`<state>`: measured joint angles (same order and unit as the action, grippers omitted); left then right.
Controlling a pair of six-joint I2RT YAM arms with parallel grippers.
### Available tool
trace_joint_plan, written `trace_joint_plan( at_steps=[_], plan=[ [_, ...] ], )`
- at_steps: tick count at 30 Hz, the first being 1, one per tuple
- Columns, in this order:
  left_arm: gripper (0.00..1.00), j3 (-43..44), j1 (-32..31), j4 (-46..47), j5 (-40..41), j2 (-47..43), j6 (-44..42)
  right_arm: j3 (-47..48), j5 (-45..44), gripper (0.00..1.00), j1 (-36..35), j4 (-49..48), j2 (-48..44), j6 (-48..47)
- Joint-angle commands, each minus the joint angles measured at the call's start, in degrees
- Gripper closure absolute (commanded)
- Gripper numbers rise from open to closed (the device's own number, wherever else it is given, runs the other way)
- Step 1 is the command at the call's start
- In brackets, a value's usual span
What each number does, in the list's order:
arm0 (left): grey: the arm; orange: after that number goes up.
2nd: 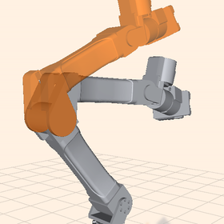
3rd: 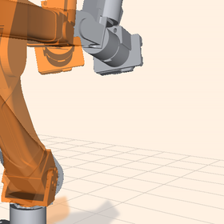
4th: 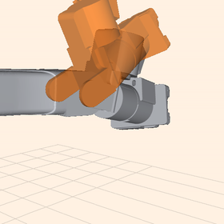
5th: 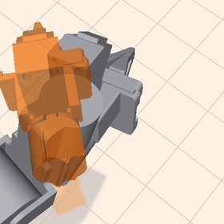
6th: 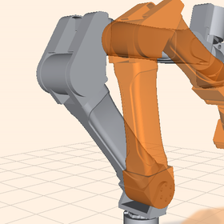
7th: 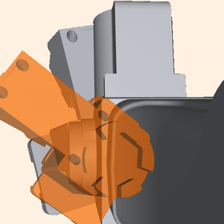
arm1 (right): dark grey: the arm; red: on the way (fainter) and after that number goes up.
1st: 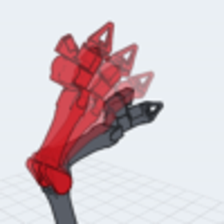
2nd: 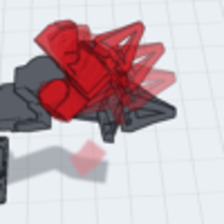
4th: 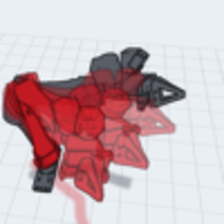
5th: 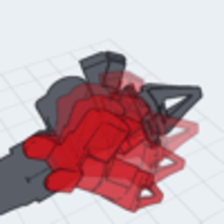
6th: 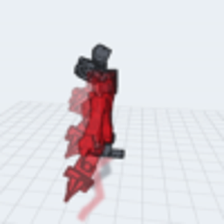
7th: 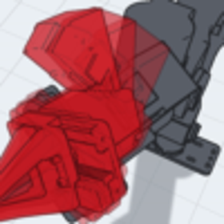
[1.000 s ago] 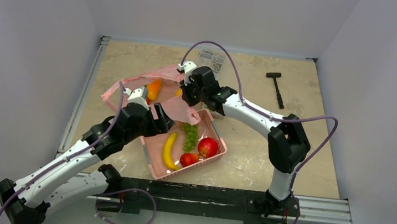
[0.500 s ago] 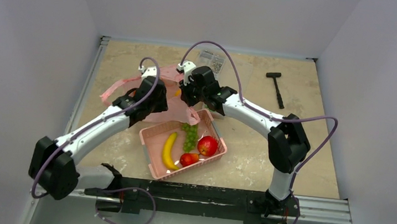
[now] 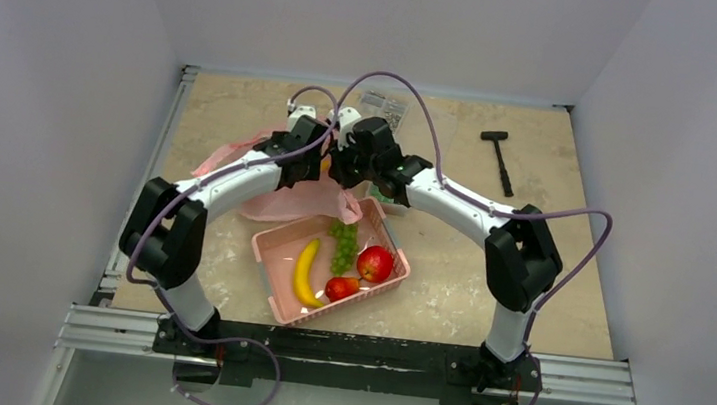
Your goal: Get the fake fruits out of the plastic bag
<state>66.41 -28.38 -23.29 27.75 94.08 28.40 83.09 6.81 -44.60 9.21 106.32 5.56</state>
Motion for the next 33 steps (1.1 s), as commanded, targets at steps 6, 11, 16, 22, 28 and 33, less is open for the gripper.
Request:
trace_joint_plan(
  at_steps=[6,11,16,22,28,33],
  plan=[
    [0.33,7.5,3.4,0.5,5.7,5.6,-16.2,-0.7,2.6,1.00,-0.4,-2.7,-4.6,-0.6],
    [0.32,10.9,6.7,-3.1,1.0,6.8,-15.6,-0.9,2.9,1.00,-0.4,-2.8,-4.8,-0.6],
    [0.33,8.9,8.2,-5.3,-5.4,4.5,-6.9,-1.0,2.8,1.00,-0.4,-2.9,-5.8,-0.9],
    [0.42,-3.0,9.2,2.1,-4.6,-3.0,7.5,-0.7,3.6,1.00,-0.4,-2.7,-5.0,-0.6],
    [0.50,-11.0,9.7,9.0,-0.8,-8.7,9.8,-0.7,3.9,1.00,-0.4,-2.9,-4.6,-0.4],
    [0.43,-10.8,12.2,8.1,2.1,-6.7,15.5,-0.6,3.9,1.00,-0.4,-2.8,-4.5,-0.3]
  ],
)
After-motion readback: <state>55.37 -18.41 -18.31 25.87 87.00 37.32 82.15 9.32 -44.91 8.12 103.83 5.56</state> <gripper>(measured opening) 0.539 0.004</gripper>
